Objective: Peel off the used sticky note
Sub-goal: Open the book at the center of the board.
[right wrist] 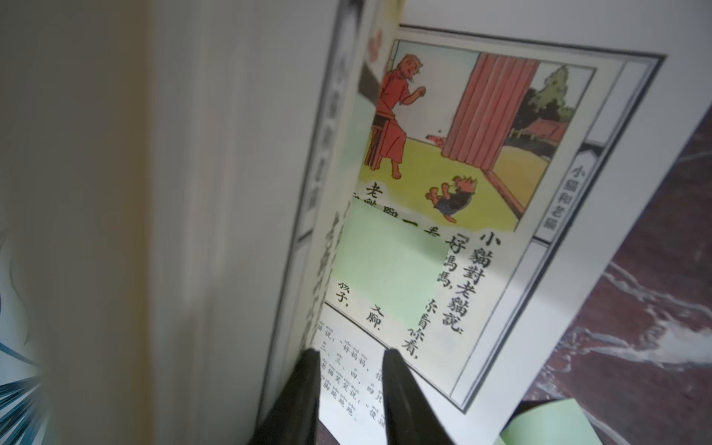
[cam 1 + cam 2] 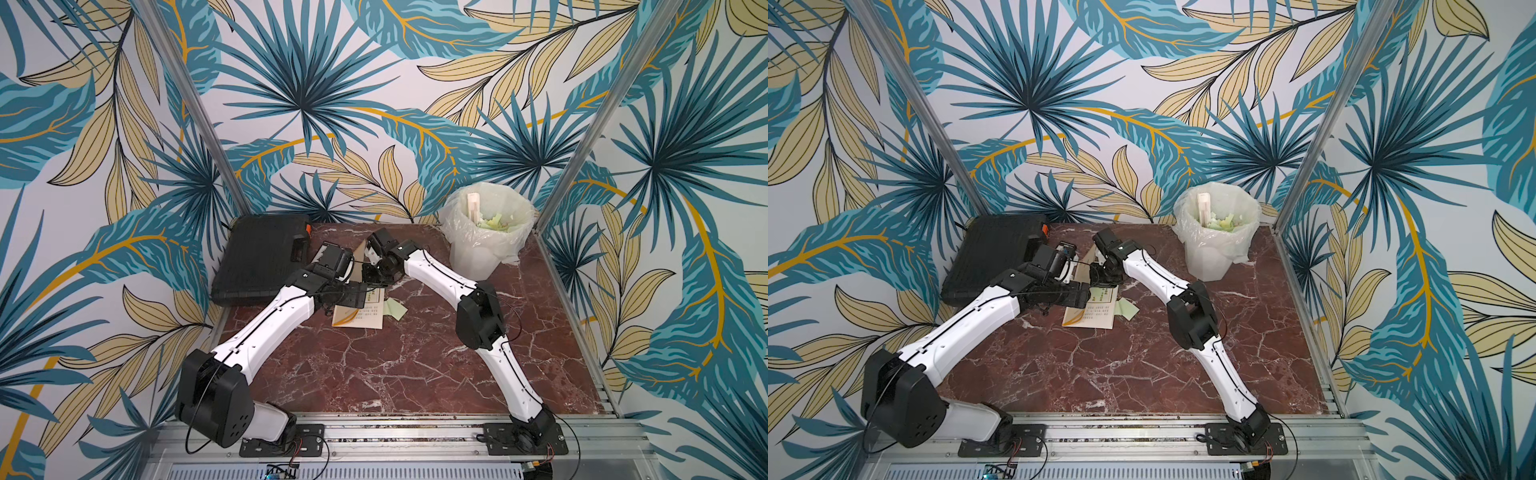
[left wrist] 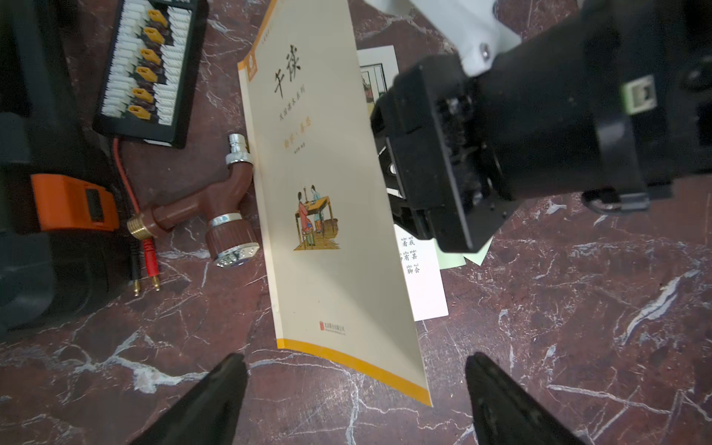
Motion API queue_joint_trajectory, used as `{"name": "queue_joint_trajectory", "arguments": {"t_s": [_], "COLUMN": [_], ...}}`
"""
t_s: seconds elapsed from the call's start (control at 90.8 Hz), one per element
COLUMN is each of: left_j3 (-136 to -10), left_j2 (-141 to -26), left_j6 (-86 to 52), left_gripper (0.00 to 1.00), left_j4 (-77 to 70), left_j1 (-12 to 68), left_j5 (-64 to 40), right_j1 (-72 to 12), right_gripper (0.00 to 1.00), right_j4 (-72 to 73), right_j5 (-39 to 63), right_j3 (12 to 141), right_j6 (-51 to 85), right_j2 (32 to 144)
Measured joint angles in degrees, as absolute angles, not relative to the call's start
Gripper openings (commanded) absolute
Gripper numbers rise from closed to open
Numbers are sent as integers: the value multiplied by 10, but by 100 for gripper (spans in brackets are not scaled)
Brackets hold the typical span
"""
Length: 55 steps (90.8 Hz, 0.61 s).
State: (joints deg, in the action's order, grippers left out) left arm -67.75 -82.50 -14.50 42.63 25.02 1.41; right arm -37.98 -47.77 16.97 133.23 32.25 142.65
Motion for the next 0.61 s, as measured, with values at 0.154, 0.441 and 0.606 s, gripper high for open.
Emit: {"name": "queue_joint_trajectory", "arguments": {"t_s": [0.154,0.441,0.606], "left_j3": [-678,-719,-739], "left_j2": [-857,-940,-967], "left_j6": [-139,-128,-131], "left_gripper": [96,69,26], "left_j4": [427,450,454], "left_j1": [276,296,296], "left_j5": [53,130,150], "right_j1": [-381,-380,-381], "right_gripper": [32,32,32], "right_j4": [-494,-500,-505], "right_j5": [170,169,171], "right_j3": [1345,1365,1366], "right_j6": [322,321,321], "right_j2": [1428,1435,1442]}}
